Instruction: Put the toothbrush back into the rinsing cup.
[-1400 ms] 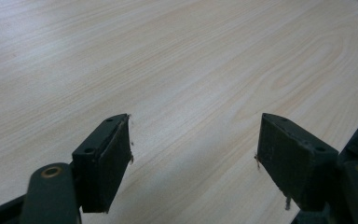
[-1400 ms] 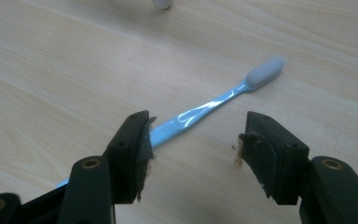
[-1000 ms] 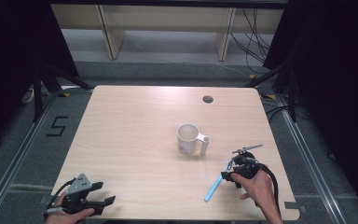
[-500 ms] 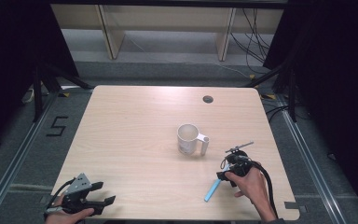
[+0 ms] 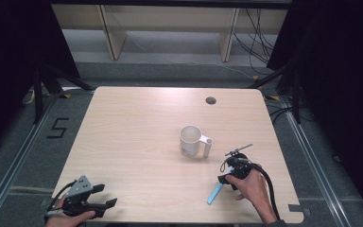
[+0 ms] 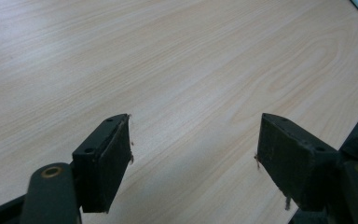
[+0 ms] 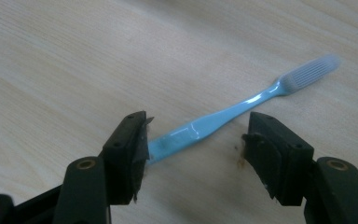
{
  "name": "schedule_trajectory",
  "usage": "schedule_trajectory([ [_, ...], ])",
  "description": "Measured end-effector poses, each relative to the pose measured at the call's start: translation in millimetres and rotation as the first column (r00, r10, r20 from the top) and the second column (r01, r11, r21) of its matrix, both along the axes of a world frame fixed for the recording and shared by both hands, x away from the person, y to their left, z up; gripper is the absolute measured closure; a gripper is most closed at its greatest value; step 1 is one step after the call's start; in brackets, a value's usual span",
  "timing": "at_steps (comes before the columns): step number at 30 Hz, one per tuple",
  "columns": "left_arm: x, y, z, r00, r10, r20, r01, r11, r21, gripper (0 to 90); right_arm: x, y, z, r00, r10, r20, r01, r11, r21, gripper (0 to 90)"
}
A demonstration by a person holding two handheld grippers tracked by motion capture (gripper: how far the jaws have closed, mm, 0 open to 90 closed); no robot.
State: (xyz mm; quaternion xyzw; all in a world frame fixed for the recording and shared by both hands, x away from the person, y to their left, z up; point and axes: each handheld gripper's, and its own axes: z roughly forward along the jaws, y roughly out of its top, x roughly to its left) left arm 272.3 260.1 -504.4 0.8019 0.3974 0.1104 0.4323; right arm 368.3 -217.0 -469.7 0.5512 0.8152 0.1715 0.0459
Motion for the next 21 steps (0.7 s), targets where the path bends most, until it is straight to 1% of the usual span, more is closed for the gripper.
schedule_trajectory([
  [2, -0.7, -0.8, 0.5, 1.0, 0.007, 0.001, -0.007, 1.0, 0.0, 25.2, 1.0, 1.0, -1.1, 1.0, 0.006, 0.005, -0.006, 1.0, -0.001, 39.6],
  [4, -0.2, -0.3, -0.1, 1.0, 0.003, 0.002, -0.003, 1.0, -0.003, 25.2, 1.4, 2.8, -1.6, 0.9999, 0.011, -0.001, -0.011, 0.9999, 0.003, 39.7],
  [6, -0.3, 0.7, 0.8, 1.0, 0.006, -0.004, -0.006, 0.9999, 0.01, 25.1, 1.6, 3.5, -2.9, 0.9999, 0.016, 0.002, -0.016, 0.9998, -0.008, 39.6],
  [7, -0.8, 0.3, 0.7, 0.9999, 0.013, 0.001, -0.013, 0.9999, 0.003, 25.2, 1.4, 4.7, -3.4, 0.9999, 0.012, -0.007, -0.012, 0.9999, -0.005, 39.6],
  [8, -0.2, 0.5, 0.6, 1.0, 0.009, 0.0, -0.009, 1.0, 0.003, 25.2, 1.5, 5.2, -5.0, 0.9999, 0.014, 0.002, -0.014, 0.9999, -0.008, 39.6],
  [9, 0.1, 1.4, 1.1, 1.0, 0.003, -0.001, -0.003, 0.9998, 0.018, 25.2, 2.6, 6.2, -6.2, 0.9998, 0.017, -0.009, -0.017, 0.9996, -0.022, 39.6],
  [10, 0.1, 1.4, 1.1, 1.0, 0.003, -0.001, -0.003, 0.9998, 0.018, 25.2, 2.6, 6.2, -6.2, 0.9998, 0.017, -0.009, -0.017, 0.9996, -0.022, 39.6],
  [11, -0.4, 0.5, 0.9, 1.0, 0.007, 0.002, -0.007, 0.9999, 0.008, 25.2, 3.8, 6.5, -7.3, 0.9998, 0.014, -0.013, -0.014, 0.9988, -0.048, 39.8],
  [14, -0.5, 0.4, 0.8, 1.0, 0.009, 0.001, -0.009, 0.9999, 0.006, 25.2, 4.2, 8.0, -7.8, 0.9997, 0.02, -0.011, -0.02, 0.9992, -0.036, 40.2],
  [15, -0.8, 0.3, 0.8, 0.9999, 0.013, 0.0, -0.013, 0.9999, 0.003, 25.2, 4.7, 8.6, -9.4, 0.9998, 0.012, -0.018, -0.013, 0.9988, -0.048, 41.0],
  [16, -0.4, 0.1, 0.2, 0.9999, 0.014, 0.006, -0.014, 0.9999, -0.007, 25.2, 5.0, 8.0, -9.8, 0.9995, 0.022, -0.021, -0.023, 0.9978, -0.063, 41.5],
  [17, -0.4, 0.3, 0.5, 0.9999, 0.011, 0.002, -0.011, 0.9999, -0.005, 25.2, 5.0, 7.6, -9.8, 0.9994, 0.027, -0.021, -0.028, 0.997, -0.072, 42.3],
  [20, -0.5, 0.1, 0.6, 0.9999, 0.011, 0.0, -0.011, 0.9999, -0.007, 25.2, 4.4, 7.3, -9.3, 0.9993, 0.027, -0.027, -0.028, 0.9971, -0.071, 44.1],
  [21, -0.5, 0.0, 0.6, 0.9999, 0.01, 0.0, -0.01, 0.9999, -0.007, 25.2, 4.9, 6.0, -9.3, 0.9987, 0.043, -0.027, -0.045, 0.9969, -0.064, 45.7],
])
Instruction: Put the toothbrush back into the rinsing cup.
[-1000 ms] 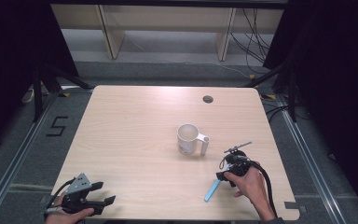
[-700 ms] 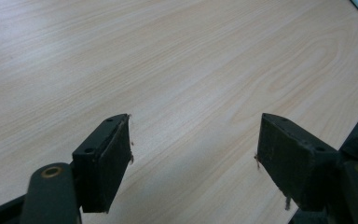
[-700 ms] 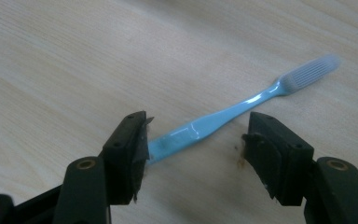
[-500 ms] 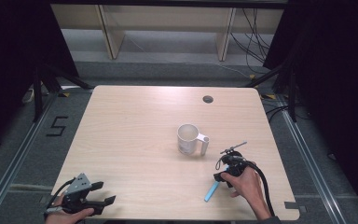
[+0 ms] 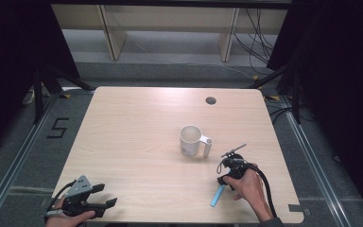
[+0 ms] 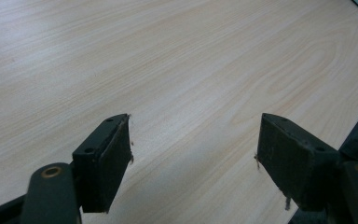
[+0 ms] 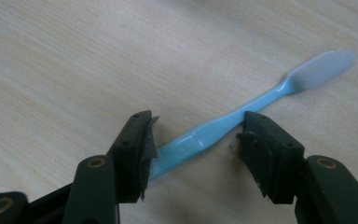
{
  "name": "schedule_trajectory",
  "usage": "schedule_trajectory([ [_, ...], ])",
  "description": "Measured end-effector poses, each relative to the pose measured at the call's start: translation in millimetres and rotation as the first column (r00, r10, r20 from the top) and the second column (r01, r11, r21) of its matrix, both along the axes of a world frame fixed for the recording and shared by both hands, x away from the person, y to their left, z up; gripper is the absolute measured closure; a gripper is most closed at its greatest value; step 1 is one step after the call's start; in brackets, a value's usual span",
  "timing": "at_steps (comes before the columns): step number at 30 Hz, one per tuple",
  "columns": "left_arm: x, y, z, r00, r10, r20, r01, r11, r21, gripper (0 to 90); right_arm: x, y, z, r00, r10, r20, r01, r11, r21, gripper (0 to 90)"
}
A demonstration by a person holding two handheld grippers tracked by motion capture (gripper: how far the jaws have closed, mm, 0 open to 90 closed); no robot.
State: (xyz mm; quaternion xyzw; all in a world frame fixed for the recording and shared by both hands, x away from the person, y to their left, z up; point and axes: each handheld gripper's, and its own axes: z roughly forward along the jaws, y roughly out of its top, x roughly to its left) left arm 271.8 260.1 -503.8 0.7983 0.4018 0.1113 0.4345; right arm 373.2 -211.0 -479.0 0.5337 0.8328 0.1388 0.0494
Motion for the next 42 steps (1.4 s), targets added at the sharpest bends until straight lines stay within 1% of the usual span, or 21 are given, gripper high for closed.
schedule_trajectory([
  [1, 0.0, 0.0, 0.0, 1.0, 0.0, 0.0, 0.0, 1.0, 0.0, 25.2, 0.0, 0.0, 0.0, 1.0, 0.0, 0.0, 0.0, 1.0, 0.0, 45.7],
  [2, 0.7, 1.2, 0.1, 1.0, -0.003, 0.002, 0.003, 0.9997, 0.023, 25.2, 1.5, -2.2, -0.4, 0.9992, 0.038, 0.009, -0.038, 0.9993, -0.002, 46.7],
  [3, -0.3, 0.2, 0.2, 1.0, 0.003, -0.001, -0.003, 1.0, 0.006, 25.2, -0.9, -0.7, 0.6, 1.0, -0.003, -0.003, 0.003, 0.9999, -0.01, 47.7],
  [8, -0.1, 0.1, 0.1, 1.0, 0.002, -0.001, -0.002, 1.0, 0.0, 25.2, -0.7, -5.5, 1.9, 0.9999, 0.001, -0.015, -0.001, 1.0, 0.007, 54.3],
  [10, 0.1, 0.2, -0.2, 1.0, 0.002, 0.002, -0.002, 1.0, 0.002, 25.2, -0.4, -7.1, 1.9, 0.9999, 0.015, -0.004, -0.015, 0.9999, 0.002, 55.2],
  [11, -0.2, 0.3, 0.2, 1.0, 0.004, 0.001, -0.004, 1.0, 0.007, 25.2, -0.7, -8.0, 2.6, 0.9997, 0.02, -0.017, -0.02, 0.9996, 0.021, 55.9],
  [15, -0.1, 0.4, 0.1, 1.0, 0.001, -0.001, -0.001, 0.9999, 0.012, 25.2, -0.2, -13.8, 3.1, 0.9994, 0.024, -0.024, -0.023, 0.9992, 0.032, 60.6],
  [16, 0.0, 0.3, 0.0, 1.0, 0.0, 0.0, 0.0, 1.0, 0.009, 25.2, 0.8, -16.7, 2.3, 0.9994, 0.005, -0.034, -0.004, 0.9998, 0.018, 63.0],
  [18, -0.1, 0.2, -0.1, 1.0, 0.003, -0.001, -0.003, 1.0, 0.007, 25.2, 1.6, -19.9, 2.9, 0.9993, 0.001, -0.038, -0.001, 1.0, 0.008, 65.0],
  [20, 0.1, 0.3, -0.2, 1.0, 0.002, 0.001, -0.002, 1.0, 0.008, 25.3, 2.6, -24.8, 2.6, 0.9992, 0.02, -0.035, -0.019, 0.9997, 0.014, 66.9],
  [25, 0.1, 0.1, -0.2, 1.0, 0.001, 0.001, -0.001, 1.0, 0.01, 25.4, 4.1, -30.4, 3.9, 0.9987, 0.012, -0.05, -0.011, 0.9998, 0.015, 72.9],
  [26, 0.2, 0.2, -0.3, 1.0, 0.001, 0.001, -0.001, 1.0, 0.009, 25.4, 4.8, -33.0, 3.6, 0.9985, 0.033, -0.045, -0.032, 0.9993, 0.021, 74.4],
  [29, 0.2, 0.2, -0.3, 1.0, 0.001, 0.0, -0.001, 1.0, 0.01, 25.4, 4.8, -33.5, 3.9, 0.9981, 0.007, -0.062, -0.006, 0.9998, 0.019, 76.8],
  [30, 0.2, 0.2, -0.2, 1.0, 0.001, 0.0, -0.001, 1.0, 0.01, 25.4, 7.0, -37.1, 3.4, 0.997, 0.039, -0.067, -0.036, 0.9987, 0.035, 78.3],
  [31, 0.3, 0.3, -0.2, 1.0, -0.001, -0.001, 0.001, 1.0, 0.008, 25.4, 7.0, -37.1, 3.4, 0.997, 0.039, -0.067, -0.036, 0.9987, 0.035, 78.3],
  [32, 0.2, 0.2, -0.3, 1.0, 0.001, 0.001, -0.001, 1.0, 0.01, 25.4, 8.4, -38.7, 3.1, 0.9968, 0.048, -0.065, -0.047, 0.9988, 0.013, 78.6],
  [33, 0.3, 0.3, -0.1, 1.0, 0.0, -0.001, 0.0, 0.9999, 0.011, 25.5, 8.1, -38.3, 2.8, 0.9977, 0.041, -0.055, -0.039, 0.9989, 0.024, 78.7],
  [37, 0.2, 0.3, -0.2, 1.0, 0.0, 0.001, 0.0, 1.0, 0.009, 25.5, 10.2, -36.1, 3.4, 0.9962, 0.046, -0.073, -0.045, 0.9987, 0.025, 78.4],
  [38, 0.3, 0.4, -0.1, 1.0, -0.001, 0.002, 0.001, 0.9999, 0.01, 25.5, 9.5, -35.2, 3.5, 0.9972, 0.033, -0.067, -0.032, 0.9993, 0.021, 78.2],
  [40, 0.0, 0.3, 0.0, 1.0, 0.002, 0.001, -0.002, 1.0, 0.008, 25.6, 9.5, -35.8, 3.4, 0.9976, 0.044, -0.054, -0.043, 0.9988, 0.022, 76.5],
  [42, 0.0, 0.3, 0.0, 1.0, 0.003, 0.002, -0.003, 1.0, 0.007, 25.6, 9.3, -35.5, 3.5, 0.9972, 0.046, -0.059, -0.045, 0.9987, 0.025, 76.1],
])
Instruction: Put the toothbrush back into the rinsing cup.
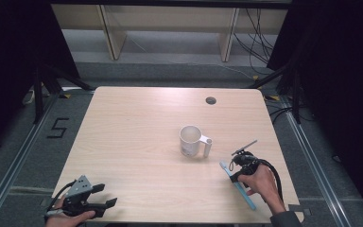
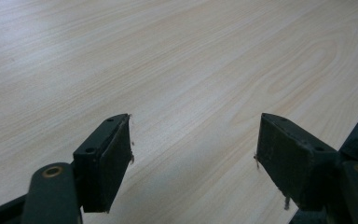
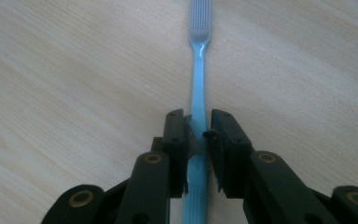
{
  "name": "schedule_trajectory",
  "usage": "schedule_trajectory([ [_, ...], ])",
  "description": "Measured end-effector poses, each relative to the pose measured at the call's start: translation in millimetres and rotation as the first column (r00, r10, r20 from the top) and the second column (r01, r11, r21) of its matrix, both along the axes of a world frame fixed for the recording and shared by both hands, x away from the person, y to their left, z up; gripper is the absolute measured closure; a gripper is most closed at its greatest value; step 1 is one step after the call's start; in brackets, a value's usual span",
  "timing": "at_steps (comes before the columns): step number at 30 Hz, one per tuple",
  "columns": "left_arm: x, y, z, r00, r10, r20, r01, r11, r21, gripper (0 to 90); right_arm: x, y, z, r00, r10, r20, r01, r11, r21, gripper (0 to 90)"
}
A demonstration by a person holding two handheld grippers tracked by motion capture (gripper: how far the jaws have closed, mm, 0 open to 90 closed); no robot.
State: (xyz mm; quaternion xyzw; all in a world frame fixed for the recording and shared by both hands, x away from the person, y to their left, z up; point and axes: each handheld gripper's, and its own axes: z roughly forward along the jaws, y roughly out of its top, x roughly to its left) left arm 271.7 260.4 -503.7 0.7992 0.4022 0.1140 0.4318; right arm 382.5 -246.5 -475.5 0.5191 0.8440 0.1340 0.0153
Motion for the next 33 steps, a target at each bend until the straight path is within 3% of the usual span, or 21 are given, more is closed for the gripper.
schedule_trajectory([
  [16, 0.0, -0.1, 0.1, 1.0, -0.003, -0.001, 0.003, 1.0, -0.006, 25.7, 0.1, 0.5, 1.9, 0.9987, 0.02, -0.047, -0.021, 0.9993, -0.031, 76.5],
  [19, 0.4, 0.9, 0.6, 1.0, -0.008, -0.001, 0.008, 0.9999, 0.011, 25.8, 0.9, -0.1, 0.9, 0.9988, 0.033, -0.037, -0.034, 0.9988, -0.035, 76.8],
  [20, -0.1, -0.1, 0.3, 1.0, -0.003, 0.0, 0.003, 1.0, -0.007, 25.8, 1.7, 0.0, 0.9, 0.9981, 0.037, -0.049, -0.038, 0.9986, -0.036, 77.1],
  [24, 0.0, 0.2, 0.5, 1.0, -0.004, 0.002, 0.004, 1.0, -0.006, 25.9, 2.2, 1.7, 0.3, 0.9979, 0.027, -0.06, -0.029, 0.999, -0.034, 77.7],
  [33, -0.4, 0.2, 1.0, 1.0, -0.002, 0.005, 0.002, 1.0, 0.0, 25.9, 5.9, 4.1, 1.5, 0.996, 0.045, -0.077, -0.05, 0.9963, -0.07, 78.2],
])
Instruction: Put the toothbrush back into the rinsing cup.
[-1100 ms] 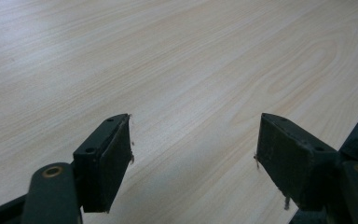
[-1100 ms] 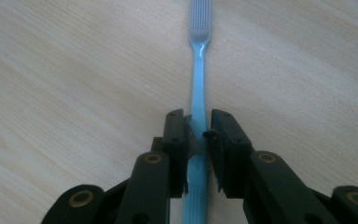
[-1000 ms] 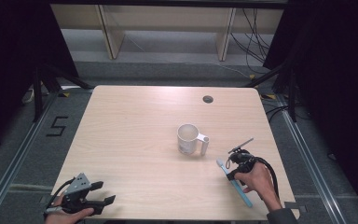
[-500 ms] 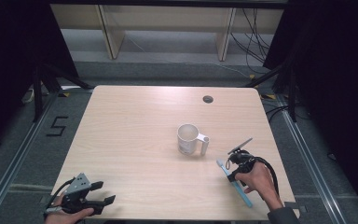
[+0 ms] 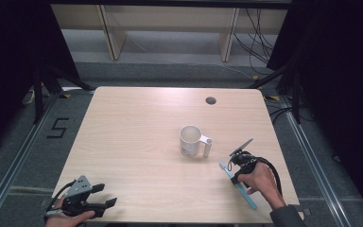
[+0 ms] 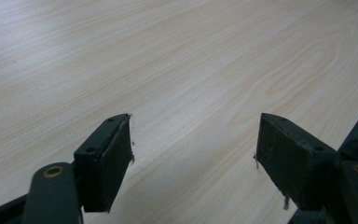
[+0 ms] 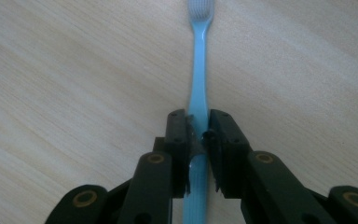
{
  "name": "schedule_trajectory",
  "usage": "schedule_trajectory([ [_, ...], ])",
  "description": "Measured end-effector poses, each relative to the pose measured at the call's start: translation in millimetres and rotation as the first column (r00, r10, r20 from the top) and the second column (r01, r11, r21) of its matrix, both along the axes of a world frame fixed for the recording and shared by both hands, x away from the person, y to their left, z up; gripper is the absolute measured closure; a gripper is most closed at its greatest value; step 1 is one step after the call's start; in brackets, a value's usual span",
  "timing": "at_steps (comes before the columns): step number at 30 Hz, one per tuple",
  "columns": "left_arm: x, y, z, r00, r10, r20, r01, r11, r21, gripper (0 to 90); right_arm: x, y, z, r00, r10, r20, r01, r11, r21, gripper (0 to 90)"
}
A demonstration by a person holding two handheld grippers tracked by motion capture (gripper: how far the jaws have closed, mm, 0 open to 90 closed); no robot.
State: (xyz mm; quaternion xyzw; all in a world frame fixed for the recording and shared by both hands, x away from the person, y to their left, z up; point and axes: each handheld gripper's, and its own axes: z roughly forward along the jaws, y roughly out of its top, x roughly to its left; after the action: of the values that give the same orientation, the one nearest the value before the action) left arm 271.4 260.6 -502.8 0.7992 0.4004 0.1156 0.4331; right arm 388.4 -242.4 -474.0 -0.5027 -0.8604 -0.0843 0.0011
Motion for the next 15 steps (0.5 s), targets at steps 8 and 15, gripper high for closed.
schedule_trajectory([
  [8, -0.1, 0.1, 0.1, 1.0, -0.003, 0.001, 0.003, 1.0, 0.001, 26.0, 6.0, 3.7, 0.9, 0.9992, 0.023, -0.033, -0.023, 0.9995, -0.023, 78.8],
  [15, 0.0, 0.2, 0.3, 1.0, -0.002, 0.004, 0.002, 1.0, 0.001, 26.2, 9.5, 4.9, 0.9, 0.9981, 0.021, -0.059, -0.022, 0.9997, -0.012, 79.2],
])
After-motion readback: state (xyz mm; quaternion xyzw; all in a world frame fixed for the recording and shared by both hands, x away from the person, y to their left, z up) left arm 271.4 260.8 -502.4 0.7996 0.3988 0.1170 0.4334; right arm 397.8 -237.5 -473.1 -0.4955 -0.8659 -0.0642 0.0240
